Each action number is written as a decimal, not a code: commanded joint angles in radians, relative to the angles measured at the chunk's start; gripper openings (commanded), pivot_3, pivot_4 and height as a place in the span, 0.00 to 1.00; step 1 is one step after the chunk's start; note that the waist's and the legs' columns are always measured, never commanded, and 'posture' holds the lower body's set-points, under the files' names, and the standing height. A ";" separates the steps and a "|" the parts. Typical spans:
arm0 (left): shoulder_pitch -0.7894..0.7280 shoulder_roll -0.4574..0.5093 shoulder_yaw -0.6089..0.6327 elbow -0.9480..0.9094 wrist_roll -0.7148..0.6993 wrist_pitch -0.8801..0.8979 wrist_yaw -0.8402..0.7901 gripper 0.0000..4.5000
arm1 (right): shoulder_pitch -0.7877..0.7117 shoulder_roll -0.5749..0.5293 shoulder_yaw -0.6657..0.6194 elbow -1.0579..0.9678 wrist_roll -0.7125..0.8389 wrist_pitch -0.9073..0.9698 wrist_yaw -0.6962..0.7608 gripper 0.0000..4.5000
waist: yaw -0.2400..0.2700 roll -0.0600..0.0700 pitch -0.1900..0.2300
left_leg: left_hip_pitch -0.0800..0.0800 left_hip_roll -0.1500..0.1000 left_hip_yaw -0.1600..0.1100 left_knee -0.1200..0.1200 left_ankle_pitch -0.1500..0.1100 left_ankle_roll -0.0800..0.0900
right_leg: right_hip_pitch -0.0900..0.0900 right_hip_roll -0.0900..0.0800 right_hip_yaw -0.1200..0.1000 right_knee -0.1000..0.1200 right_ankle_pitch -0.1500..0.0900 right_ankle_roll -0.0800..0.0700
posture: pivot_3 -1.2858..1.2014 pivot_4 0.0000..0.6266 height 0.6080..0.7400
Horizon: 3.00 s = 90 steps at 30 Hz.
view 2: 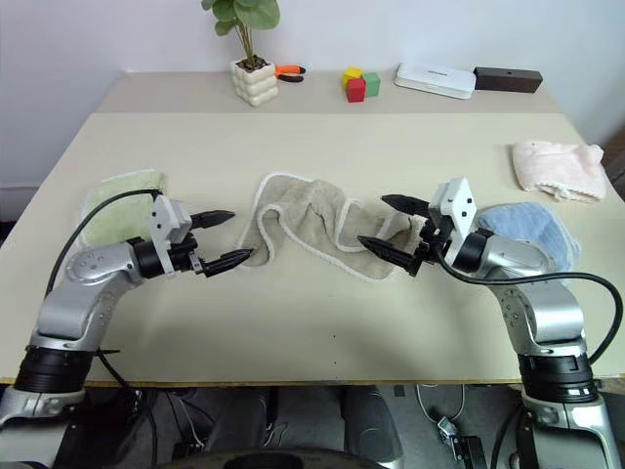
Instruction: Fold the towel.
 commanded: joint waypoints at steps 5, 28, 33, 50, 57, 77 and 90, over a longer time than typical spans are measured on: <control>0.015 0.017 -0.022 0.008 0.046 -0.091 -0.037 1.00 | -0.018 -0.006 -0.019 -0.052 0.017 0.007 -0.015 1.00 | -0.002 0.000 0.000 | 0.000 0.000 0.000 0.000 0.000 0.000 | 0.000 0.000 0.000 0.000 0.000 0.000 | 0.52 0.24 1.00; -0.036 0.036 -0.144 0.351 0.260 -0.418 -0.155 1.00 | 0.022 0.094 0.030 -0.191 0.014 -0.008 -0.136 1.00 | 0.003 0.001 0.000 | 0.000 0.000 0.000 0.000 0.000 0.000 | -0.001 0.000 0.000 0.000 0.000 0.000 | 0.52 0.24 1.00; -0.069 0.001 -0.209 0.484 0.325 -0.452 -0.130 0.83 | 0.045 0.113 0.027 -0.224 0.016 -0.010 -0.175 1.00 | 0.007 0.007 -0.006 | 0.002 0.000 0.000 0.000 0.000 0.000 | 0.003 0.000 0.000 0.000 0.000 0.000 | 0.52 0.24 1.00; -0.147 -0.045 -0.066 0.490 0.129 -0.284 -0.108 0.01 | 0.197 0.029 0.020 -0.265 -0.053 -0.040 -0.136 1.00 | -0.004 0.012 -0.011 | 0.013 0.000 0.001 0.000 0.000 0.000 | 0.011 0.001 0.002 0.000 -0.004 -0.004 | 0.52 0.24 1.00; -0.148 -0.001 0.041 0.364 0.022 -0.157 -0.113 0.01 | 0.279 -0.091 0.085 -0.192 -0.244 -0.199 -0.046 1.00 | -0.002 0.010 -0.009 | 0.001 0.000 0.001 0.000 0.000 0.000 | 0.000 0.001 0.001 0.001 -0.002 0.000 | 0.52 0.24 1.00; -0.150 -0.007 0.067 0.280 0.028 -0.160 -0.037 0.00 | 0.078 -0.052 0.273 0.054 -0.448 0.029 -0.147 0.24 | -0.001 0.003 -0.007 | 0.002 0.000 0.001 0.000 0.000 0.000 | 0.001 0.001 0.001 0.001 -0.002 0.000 | 0.52 0.24 1.00; -0.086 0.133 0.080 0.301 0.046 -0.206 -0.153 0.00 | 0.144 -0.221 0.109 -0.070 -0.246 0.103 0.073 0.01 | 0.004 0.002 -0.006 | 0.000 0.000 0.001 0.000 0.000 0.000 | 0.001 0.000 0.001 -0.001 -0.003 0.000 | 0.52 0.24 1.00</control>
